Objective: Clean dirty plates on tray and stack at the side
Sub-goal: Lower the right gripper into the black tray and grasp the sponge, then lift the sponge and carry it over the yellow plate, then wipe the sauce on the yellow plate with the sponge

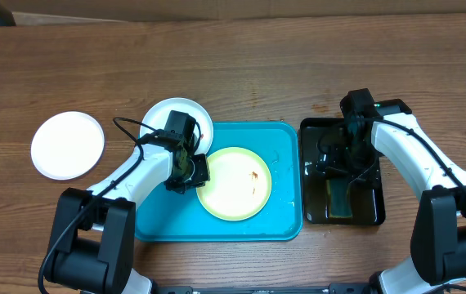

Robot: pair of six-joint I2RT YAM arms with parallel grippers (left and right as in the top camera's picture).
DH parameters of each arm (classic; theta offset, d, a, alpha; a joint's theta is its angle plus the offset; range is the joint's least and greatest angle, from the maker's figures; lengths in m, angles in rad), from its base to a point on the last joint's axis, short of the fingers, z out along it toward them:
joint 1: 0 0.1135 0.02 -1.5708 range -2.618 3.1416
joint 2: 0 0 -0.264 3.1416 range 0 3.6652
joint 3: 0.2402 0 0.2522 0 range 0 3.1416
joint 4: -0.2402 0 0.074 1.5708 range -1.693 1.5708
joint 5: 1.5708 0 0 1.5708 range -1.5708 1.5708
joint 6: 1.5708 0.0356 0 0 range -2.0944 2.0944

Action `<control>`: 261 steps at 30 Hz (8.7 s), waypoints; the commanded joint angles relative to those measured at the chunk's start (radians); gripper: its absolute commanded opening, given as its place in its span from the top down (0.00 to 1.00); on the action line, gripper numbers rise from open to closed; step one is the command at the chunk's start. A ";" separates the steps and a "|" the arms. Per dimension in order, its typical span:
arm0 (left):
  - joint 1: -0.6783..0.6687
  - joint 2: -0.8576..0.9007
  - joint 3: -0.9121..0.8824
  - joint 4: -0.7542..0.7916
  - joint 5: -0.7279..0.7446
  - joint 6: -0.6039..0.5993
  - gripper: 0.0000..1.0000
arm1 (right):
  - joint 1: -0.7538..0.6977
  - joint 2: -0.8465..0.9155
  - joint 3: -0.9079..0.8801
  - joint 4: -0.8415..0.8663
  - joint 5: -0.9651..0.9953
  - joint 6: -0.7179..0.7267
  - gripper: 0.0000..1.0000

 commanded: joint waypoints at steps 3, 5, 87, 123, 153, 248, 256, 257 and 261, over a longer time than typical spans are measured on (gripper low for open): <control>-0.020 0.052 -0.038 -0.006 -0.033 0.033 0.73 | 0.000 -0.013 -0.083 0.055 0.100 0.053 0.09; -0.020 0.052 -0.038 -0.007 -0.033 0.036 0.73 | 0.000 -0.013 -0.145 0.111 0.096 0.054 0.09; -0.020 0.052 -0.038 0.009 -0.041 0.036 0.79 | -0.006 -0.019 0.001 0.003 -0.028 -0.117 0.96; -0.020 0.052 -0.038 0.017 -0.040 0.036 0.96 | -0.003 -0.033 0.247 -0.234 0.048 -0.138 0.96; -0.020 0.052 -0.038 0.014 -0.040 0.036 0.96 | 0.633 0.113 0.249 0.407 0.286 0.093 0.96; -0.020 0.052 -0.038 0.008 -0.045 0.036 0.96 | 0.627 0.070 -0.074 0.532 0.216 0.184 0.96; -0.020 0.052 -0.038 0.009 -0.045 0.036 0.96 | 0.625 0.070 -0.137 0.533 0.216 0.285 0.96; -0.020 0.052 -0.038 0.009 -0.045 0.036 0.96 | 0.625 0.070 -0.143 0.533 0.215 0.310 0.96; -0.020 0.052 -0.038 0.009 -0.045 0.036 0.96 | 0.626 0.070 -0.154 0.545 0.135 0.367 0.96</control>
